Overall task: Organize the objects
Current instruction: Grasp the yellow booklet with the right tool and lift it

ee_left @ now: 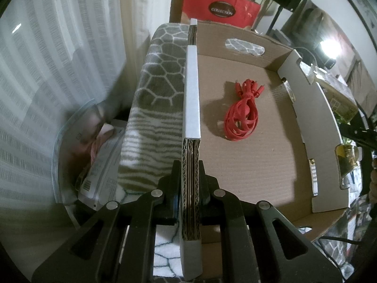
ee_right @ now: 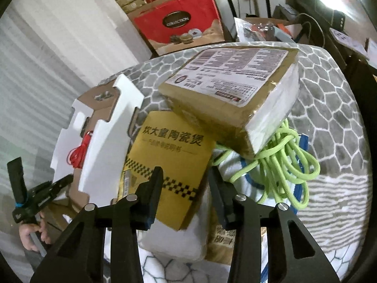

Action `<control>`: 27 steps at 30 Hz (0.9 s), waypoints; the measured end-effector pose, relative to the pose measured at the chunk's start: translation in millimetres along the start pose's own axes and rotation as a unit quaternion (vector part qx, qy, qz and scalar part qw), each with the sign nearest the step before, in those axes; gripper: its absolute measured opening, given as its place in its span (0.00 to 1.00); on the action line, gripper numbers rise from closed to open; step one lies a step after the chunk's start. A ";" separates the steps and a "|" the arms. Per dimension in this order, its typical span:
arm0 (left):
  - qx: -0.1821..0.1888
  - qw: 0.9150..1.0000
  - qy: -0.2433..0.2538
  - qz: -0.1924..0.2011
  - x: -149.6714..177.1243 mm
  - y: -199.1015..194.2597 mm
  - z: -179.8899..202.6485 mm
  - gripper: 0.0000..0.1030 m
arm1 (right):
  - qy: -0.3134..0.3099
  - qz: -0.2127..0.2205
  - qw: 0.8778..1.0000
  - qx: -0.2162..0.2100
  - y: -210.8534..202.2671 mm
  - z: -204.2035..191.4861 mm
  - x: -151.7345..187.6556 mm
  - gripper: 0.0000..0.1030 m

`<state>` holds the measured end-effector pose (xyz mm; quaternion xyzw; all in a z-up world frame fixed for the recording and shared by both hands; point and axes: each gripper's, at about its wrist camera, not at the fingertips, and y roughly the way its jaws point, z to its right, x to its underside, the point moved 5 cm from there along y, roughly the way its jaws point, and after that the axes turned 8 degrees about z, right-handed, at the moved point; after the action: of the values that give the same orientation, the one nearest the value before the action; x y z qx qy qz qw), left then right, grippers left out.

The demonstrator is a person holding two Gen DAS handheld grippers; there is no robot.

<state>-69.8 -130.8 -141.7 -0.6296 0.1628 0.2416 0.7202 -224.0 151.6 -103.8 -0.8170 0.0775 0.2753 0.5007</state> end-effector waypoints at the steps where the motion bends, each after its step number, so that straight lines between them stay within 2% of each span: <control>1: 0.000 1.000 0.000 0.000 -0.1 0.0 -0.3 0.10 | 0.002 -0.001 1.000 -0.001 1.4 2.5 -0.4 0.40; 7: -0.002 1.000 -0.003 0.001 0.1 -0.1 0.3 0.10 | 0.009 0.015 1.000 -0.003 6.8 8.2 -5.9 0.40; 12: -0.002 1.000 -0.005 0.001 0.6 0.1 0.2 0.10 | -0.012 0.030 0.999 -0.011 2.9 -6.2 -10.6 0.41; 17: -0.001 1.000 -0.006 0.002 1.4 0.3 1.9 0.10 | -0.011 0.017 0.998 -0.051 2.7 -19.1 -7.0 0.40; 20: -0.002 1.000 -0.005 0.001 1.2 0.3 1.4 0.10 | 0.014 -0.004 0.997 -0.077 10.2 -22.0 -1.1 0.30; 24: -0.001 1.000 -0.007 0.001 1.6 0.3 1.8 0.10 | 0.032 -0.014 0.995 -0.090 15.0 -25.0 5.2 0.30; 26: -0.001 1.000 -0.008 0.001 1.6 0.2 1.8 0.10 | 0.043 -0.015 0.995 -0.093 12.6 -25.1 7.8 0.37; 27: -0.001 1.000 -0.007 0.001 1.5 0.2 1.8 0.10 | 0.045 -0.014 0.995 -0.086 10.1 -24.8 8.9 0.46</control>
<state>-68.8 -128.7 -142.4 -0.6284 0.1582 0.2475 0.7203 -211.3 126.7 -107.7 -0.8697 0.0649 0.2369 0.4282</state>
